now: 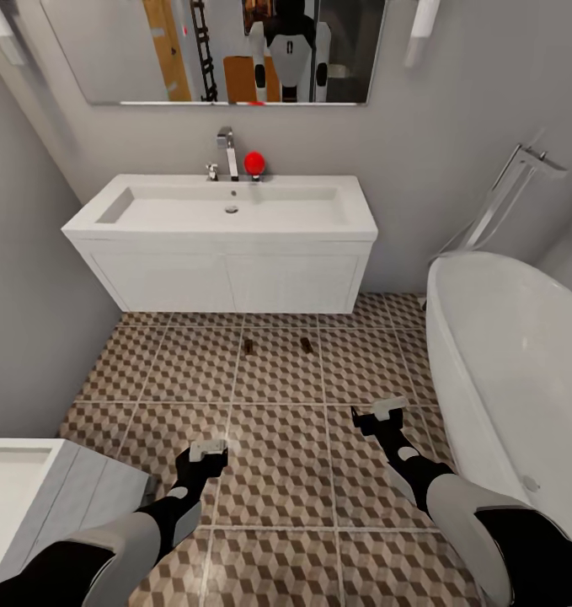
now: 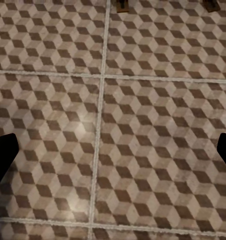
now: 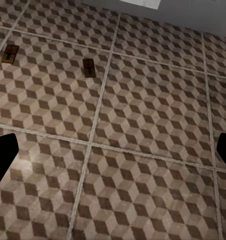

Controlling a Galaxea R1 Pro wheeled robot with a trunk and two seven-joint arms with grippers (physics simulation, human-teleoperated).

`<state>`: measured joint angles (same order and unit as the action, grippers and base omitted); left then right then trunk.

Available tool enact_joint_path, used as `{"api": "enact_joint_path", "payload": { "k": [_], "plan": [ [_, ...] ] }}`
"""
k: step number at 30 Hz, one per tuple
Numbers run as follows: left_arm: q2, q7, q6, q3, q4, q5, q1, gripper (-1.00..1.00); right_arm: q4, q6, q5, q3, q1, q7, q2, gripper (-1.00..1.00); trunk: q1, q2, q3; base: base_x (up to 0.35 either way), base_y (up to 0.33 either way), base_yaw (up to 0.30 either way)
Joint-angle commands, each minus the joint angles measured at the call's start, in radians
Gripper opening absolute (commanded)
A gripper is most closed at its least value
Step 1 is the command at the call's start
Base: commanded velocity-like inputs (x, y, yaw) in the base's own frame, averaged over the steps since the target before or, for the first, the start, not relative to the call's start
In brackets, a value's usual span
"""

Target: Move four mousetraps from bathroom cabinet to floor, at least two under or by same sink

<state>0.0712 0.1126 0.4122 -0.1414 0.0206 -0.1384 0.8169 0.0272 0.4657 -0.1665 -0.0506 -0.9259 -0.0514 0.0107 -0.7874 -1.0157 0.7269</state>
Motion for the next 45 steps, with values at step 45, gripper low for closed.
{"api": "enact_joint_path", "payload": {
  "k": [45],
  "plan": [
    [-0.011,0.002,0.005,-0.009,0.001,-0.01,0.001,1.0,-0.001,0.003,-0.006,-0.005,-0.001,-0.006,0.002,1.0,0.173,0.315,-0.14,0.0,0.0,0.0]
  ]
}}
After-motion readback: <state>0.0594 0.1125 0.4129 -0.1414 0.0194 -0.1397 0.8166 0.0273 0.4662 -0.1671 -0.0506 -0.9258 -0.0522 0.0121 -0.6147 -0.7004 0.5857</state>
